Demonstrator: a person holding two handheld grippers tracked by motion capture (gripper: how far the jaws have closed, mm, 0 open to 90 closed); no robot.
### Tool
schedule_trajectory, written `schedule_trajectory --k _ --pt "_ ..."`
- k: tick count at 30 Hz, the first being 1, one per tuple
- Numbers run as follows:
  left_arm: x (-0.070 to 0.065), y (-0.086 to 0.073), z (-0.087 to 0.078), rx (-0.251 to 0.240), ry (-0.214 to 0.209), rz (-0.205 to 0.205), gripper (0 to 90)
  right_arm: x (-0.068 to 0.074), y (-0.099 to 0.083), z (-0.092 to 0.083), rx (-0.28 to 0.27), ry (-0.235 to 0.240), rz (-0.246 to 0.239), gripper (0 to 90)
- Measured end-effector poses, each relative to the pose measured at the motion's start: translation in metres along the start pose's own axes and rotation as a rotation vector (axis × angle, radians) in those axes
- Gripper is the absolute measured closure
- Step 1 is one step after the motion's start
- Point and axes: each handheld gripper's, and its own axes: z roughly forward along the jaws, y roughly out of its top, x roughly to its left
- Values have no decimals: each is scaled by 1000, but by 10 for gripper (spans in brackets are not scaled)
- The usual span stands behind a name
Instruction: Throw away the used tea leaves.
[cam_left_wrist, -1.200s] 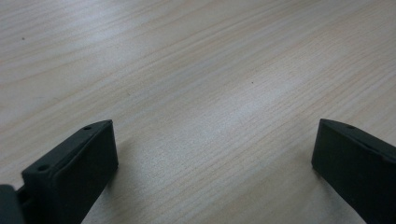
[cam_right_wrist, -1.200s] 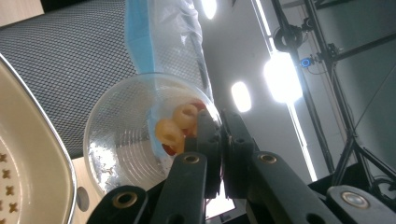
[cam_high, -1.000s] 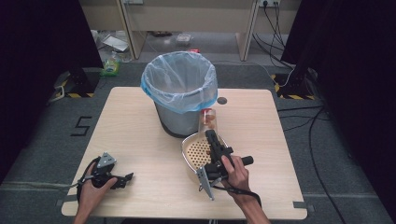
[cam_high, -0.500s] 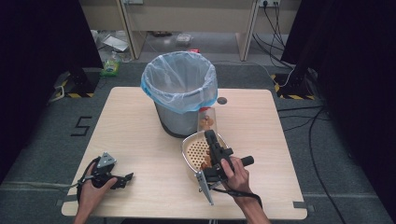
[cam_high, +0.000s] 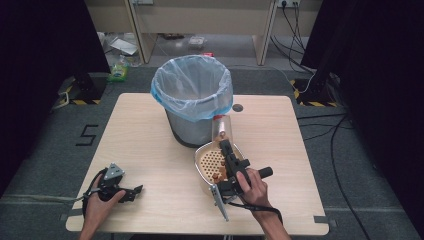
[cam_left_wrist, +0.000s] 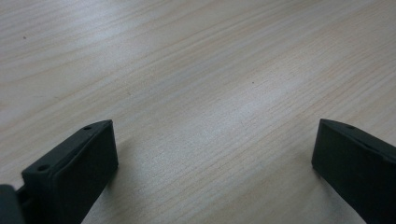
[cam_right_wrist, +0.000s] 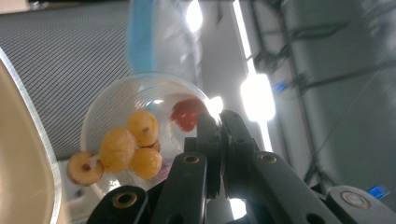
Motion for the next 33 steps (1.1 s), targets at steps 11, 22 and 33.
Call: schedule_trajectory --k 11,22,33 --pt "0 0 0 0 0 0 0 2 2 3 -4 -2 0 877" --pt "0 0 0 1 0 0 0 -28 -16 16 103 77 389 876" --pt "0 0 0 -1 1 -3 0 -61 -70 42 247 153 832 874"
